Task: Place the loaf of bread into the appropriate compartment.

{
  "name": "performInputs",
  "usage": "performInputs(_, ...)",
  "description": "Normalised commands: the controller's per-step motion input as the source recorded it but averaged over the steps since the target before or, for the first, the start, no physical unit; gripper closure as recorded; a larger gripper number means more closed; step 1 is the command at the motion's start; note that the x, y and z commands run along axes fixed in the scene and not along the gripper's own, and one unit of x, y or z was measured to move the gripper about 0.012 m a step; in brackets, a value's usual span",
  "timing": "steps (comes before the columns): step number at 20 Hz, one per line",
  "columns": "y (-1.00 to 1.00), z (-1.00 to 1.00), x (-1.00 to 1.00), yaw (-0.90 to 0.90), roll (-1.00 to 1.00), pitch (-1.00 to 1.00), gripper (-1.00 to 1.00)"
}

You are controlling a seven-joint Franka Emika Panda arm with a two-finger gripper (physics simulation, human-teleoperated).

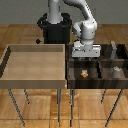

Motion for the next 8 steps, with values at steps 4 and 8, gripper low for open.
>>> performInputs(4, 0.0, 0.0, 0.0, 0.0, 0.0, 0.0, -1.0)
performInputs(8, 0.0, 0.0, 0.0, 0.0, 0.0, 0.0, -1.0)
